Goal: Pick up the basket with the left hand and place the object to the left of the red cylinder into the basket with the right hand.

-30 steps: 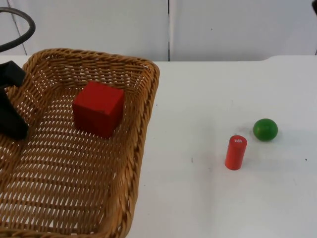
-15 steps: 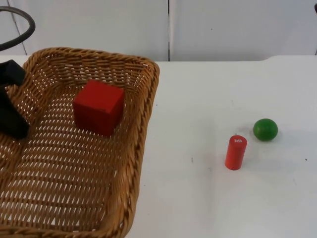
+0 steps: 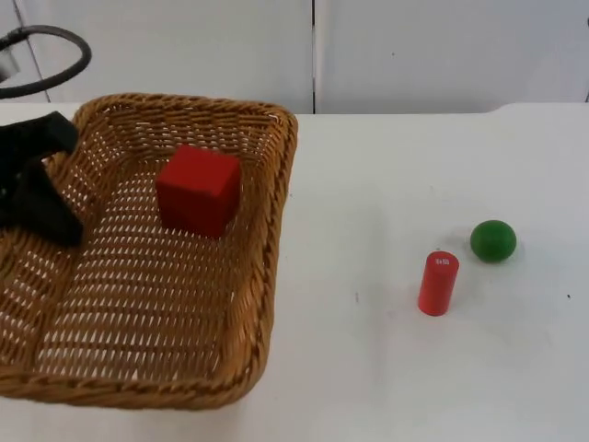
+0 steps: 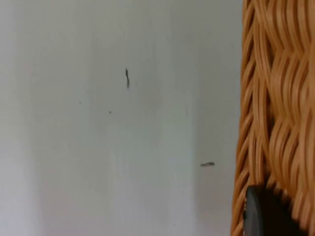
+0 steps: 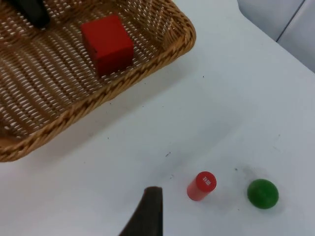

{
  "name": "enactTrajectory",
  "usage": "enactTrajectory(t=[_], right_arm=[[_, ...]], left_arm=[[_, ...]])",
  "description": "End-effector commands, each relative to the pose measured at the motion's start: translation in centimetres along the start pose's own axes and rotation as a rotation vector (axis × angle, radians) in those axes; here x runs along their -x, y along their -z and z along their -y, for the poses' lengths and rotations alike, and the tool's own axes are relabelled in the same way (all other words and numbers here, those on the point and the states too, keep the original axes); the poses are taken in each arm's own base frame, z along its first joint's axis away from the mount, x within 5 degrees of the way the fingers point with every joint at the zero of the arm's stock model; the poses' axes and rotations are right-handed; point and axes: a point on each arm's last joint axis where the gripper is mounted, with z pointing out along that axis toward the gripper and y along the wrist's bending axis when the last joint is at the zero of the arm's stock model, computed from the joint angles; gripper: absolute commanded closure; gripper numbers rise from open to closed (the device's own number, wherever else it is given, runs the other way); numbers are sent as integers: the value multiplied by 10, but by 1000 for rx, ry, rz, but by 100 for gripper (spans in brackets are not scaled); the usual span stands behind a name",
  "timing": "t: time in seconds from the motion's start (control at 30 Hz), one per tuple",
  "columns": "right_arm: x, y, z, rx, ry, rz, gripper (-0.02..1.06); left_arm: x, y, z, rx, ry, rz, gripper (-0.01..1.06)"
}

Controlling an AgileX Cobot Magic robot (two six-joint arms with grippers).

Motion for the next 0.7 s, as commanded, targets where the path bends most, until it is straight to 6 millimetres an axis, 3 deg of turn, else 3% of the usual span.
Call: enactTrajectory(t=[0.0,0.27,0.67], right_arm=[[0,1,1,-7,-7,9,21],[0,1,1,-8,-5,9,21],[0,1,1,-11,-4,14,21]], left_arm=[[12,-7,-2,-32,33,11,105],[45,-41,-20,-48,63,-22,105],[68,-70,-38,-35,73,-2,105]])
